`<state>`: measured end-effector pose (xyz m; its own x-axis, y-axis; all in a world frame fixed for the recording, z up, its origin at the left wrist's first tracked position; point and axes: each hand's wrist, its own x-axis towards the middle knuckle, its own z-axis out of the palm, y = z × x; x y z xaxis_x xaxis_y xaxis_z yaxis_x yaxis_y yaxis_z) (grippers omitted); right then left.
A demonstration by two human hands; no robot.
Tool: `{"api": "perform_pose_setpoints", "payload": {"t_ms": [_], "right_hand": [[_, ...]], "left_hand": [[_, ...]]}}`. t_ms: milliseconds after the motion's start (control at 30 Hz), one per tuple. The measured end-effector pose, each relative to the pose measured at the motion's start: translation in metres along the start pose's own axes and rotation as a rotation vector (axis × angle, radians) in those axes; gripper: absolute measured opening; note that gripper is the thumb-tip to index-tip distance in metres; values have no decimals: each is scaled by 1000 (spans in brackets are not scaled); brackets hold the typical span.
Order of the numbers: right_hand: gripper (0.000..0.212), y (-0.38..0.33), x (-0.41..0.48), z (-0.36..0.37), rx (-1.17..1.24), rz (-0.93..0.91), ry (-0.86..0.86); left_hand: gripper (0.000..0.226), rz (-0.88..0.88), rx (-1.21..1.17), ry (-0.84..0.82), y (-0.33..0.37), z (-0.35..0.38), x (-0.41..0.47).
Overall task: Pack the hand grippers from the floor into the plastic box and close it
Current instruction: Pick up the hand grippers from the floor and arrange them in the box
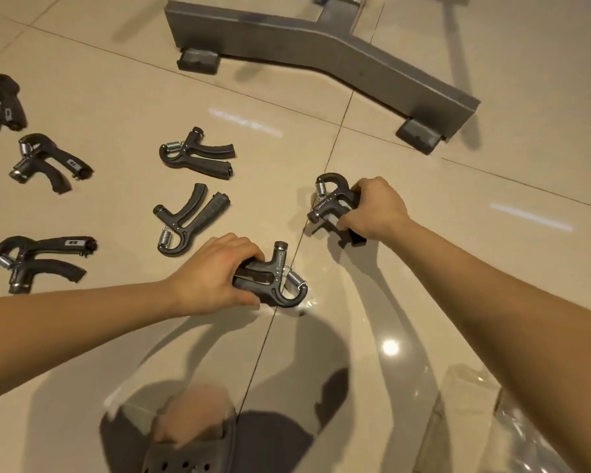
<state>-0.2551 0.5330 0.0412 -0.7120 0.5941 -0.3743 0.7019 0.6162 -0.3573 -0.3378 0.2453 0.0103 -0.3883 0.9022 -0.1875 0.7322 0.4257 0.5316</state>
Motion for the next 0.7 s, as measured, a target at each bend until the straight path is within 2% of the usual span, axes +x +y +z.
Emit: {"api": "perform_pose_setpoints", "payload": {"t_ms": [233, 367, 700], "right_hand": [[36, 57, -111, -119, 0, -118, 80], [44, 86, -180, -177, -9, -162, 146], [55, 178, -285, -217, 4, -175, 121]], "left_hand": [[65, 151, 98, -19, 94, -57, 7], [60, 243, 144, -18, 168, -82, 12], [56, 350, 203, -159, 326, -54, 22]]}}
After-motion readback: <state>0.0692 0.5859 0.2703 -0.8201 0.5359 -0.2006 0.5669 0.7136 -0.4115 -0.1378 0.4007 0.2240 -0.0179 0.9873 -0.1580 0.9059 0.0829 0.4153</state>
